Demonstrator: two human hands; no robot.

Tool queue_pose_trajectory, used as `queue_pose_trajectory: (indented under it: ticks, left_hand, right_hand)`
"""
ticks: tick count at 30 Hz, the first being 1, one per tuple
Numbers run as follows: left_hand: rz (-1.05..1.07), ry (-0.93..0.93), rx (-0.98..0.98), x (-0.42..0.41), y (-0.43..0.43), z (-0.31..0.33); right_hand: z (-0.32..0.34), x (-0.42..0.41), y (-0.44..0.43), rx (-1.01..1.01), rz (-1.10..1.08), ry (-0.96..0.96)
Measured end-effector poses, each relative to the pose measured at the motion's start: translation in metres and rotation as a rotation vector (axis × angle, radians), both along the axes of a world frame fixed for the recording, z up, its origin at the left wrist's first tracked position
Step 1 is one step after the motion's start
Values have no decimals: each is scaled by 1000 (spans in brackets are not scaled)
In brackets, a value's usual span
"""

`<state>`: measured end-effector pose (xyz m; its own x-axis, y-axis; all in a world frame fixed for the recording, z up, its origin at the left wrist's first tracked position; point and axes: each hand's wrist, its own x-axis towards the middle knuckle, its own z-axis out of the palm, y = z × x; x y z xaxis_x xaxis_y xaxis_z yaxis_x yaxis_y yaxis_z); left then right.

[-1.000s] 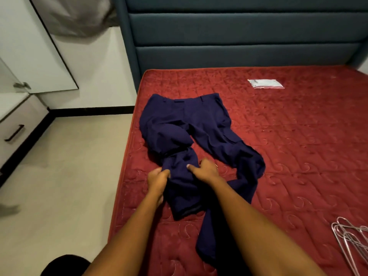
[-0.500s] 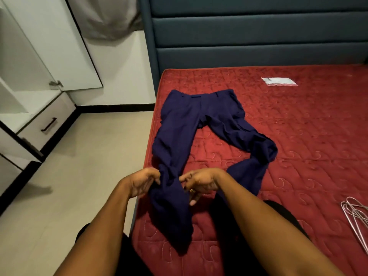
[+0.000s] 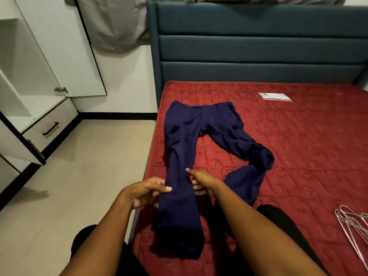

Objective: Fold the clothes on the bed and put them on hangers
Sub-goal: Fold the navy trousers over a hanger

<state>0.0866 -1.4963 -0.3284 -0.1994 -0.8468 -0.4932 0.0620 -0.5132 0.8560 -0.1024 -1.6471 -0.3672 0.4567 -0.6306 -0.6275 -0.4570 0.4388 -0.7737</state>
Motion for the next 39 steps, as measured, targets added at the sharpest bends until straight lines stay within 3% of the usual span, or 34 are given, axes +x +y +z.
queue_pose_trajectory:
  ticks: [3,6,11,15,19,22,24,27,29,32,36,39]
  left_hand:
    - [30,-155,169,5,-5,3]
    - [203,-256,238,15,-21,-7]
    - [660,-336,132,20,-69,-23]
    - [796,-397,42,34,-130,-37]
    - [716,-889,108,56,-184,-48]
    - [589,-1073,52,59,-201,-53]
    - [572,-1068,9,71,-207,-61]
    - [648,-909,-5,97,-205,-69]
    - [780,-806,39,110,-199,-71]
    - [822,-829,128,118,-199,-68]
    - [694,-857,190,119,-210,-53]
    - [647,-962,119,116,-217,-45]
  right_hand:
    - [1,6,-3,-2,9,19]
    - [-12,15,-6,-117,151,116]
    - [-18,17,-30,-168,295,187]
    - [-34,14,-82,-128,-125,70]
    - [-51,27,-134,-177,-349,20]
    - [-55,52,-163,-319,-388,69]
    - [-59,67,-175,-459,-307,207]
    - [-59,70,-189,-539,-152,335]
    - [-54,58,-197,-448,-319,292]
    - [-53,38,-205,-343,-610,197]
    - [-42,44,-212,-255,-636,77]
    - [-34,63,-218,-261,-585,18]
